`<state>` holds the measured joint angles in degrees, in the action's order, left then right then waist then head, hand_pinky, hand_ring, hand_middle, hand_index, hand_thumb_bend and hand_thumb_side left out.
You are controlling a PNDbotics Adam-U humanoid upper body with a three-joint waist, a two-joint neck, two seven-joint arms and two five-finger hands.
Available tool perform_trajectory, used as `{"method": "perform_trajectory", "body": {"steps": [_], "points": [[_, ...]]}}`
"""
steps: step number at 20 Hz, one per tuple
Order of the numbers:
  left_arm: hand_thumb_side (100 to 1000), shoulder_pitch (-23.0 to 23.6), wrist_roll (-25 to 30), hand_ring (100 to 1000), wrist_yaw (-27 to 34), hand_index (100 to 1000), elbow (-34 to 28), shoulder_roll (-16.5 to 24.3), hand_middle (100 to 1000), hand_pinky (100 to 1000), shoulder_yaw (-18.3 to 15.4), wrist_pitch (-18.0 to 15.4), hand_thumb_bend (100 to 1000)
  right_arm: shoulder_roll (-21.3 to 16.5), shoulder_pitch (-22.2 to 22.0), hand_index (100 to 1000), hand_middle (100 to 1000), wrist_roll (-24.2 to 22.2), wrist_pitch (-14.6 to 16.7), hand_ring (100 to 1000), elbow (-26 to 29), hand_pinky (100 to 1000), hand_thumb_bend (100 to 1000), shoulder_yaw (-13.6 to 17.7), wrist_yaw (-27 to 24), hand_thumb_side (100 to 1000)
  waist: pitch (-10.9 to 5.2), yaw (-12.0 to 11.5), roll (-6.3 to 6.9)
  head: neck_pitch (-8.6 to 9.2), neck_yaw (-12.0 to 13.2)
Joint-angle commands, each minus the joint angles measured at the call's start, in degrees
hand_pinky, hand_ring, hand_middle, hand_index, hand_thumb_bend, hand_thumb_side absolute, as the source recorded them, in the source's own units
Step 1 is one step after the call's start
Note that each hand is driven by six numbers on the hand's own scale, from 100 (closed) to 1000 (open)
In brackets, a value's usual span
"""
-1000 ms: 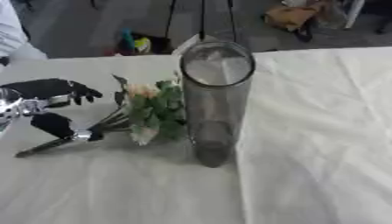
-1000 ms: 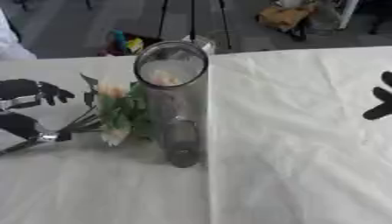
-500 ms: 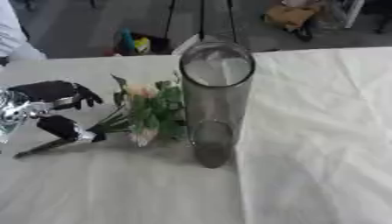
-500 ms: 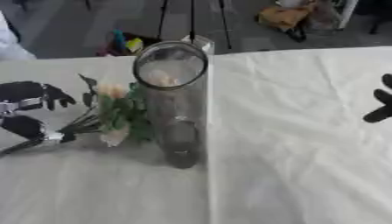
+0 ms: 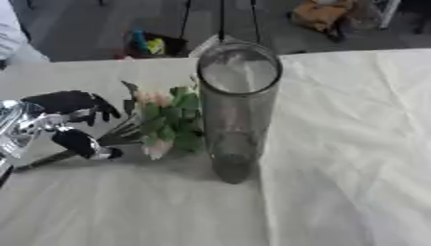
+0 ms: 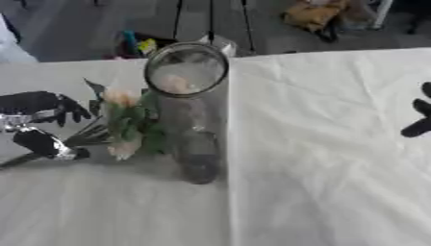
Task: Arrange flowers into the vase.
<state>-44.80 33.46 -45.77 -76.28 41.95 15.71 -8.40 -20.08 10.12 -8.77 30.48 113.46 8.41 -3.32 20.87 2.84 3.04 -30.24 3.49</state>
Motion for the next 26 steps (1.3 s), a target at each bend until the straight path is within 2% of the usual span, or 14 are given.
{"method": "perform_trajectory", "body": {"steps": [1,5,8,12,17,24,26], "points": [[586,-0.98,0.12,566,-0.64,857,0.09,0.94,667,547,0.10,-0.38,523,-0.47,0.52,914,558,-0.19,0.03,1000,1.14,963,100,0.05,0.37,1000,-0.02,0.16,0.72,0.33,0.34],[521,-0.99,-0.82,562,-1.66,853,0.65,0.58,661,540,0.28,-0.30,430,-0.33,0.65,914,557,-0.35,-0.02,1000,1.14,964,100,0.04,0.27,1000,0.15,0.34,0.79,0.45,0.50],[516,-0.96,-2.15,550,-2.47,839,0.82,0.36,646,522,0.30,-0.10,317,-0.25,0.69,914,556,-0.47,-0.11,1000,1.14,966,100,0.07,0.20,1000,0.22,0.44,0.83,0.52,0.58],[532,-0.82,-3.07,545,-2.71,835,1.40,0.21,638,513,0.26,0.09,250,-0.09,0.66,914,555,-0.60,-0.28,1000,1.14,967,100,0.13,0.30,1000,0.31,0.51,0.87,0.68,0.72],[556,-0.91,-2.52,547,-1.98,831,1.57,0.19,630,510,0.25,0.12,205,0.01,0.66,914,554,-0.70,-0.36,1000,1.14,969,100,0.06,0.41,1000,0.41,0.38,0.87,0.64,0.76],[523,-0.92,-1.50,539,-2.21,823,2.11,0.03,619,497,0.24,0.23,200,0.26,0.71,914,553,-0.83,-0.29,1000,1.14,970,100,0.06,0.55,1000,0.76,0.46,0.78,0.78,0.94],[508,-0.97,-1.21,541,-2.44,823,2.41,-0.03,620,498,0.21,0.17,224,0.31,0.74,914,552,-0.85,-0.28,1000,1.14,970,100,0.06,0.58,1000,0.83,0.48,0.78,0.80,1.02]]}}
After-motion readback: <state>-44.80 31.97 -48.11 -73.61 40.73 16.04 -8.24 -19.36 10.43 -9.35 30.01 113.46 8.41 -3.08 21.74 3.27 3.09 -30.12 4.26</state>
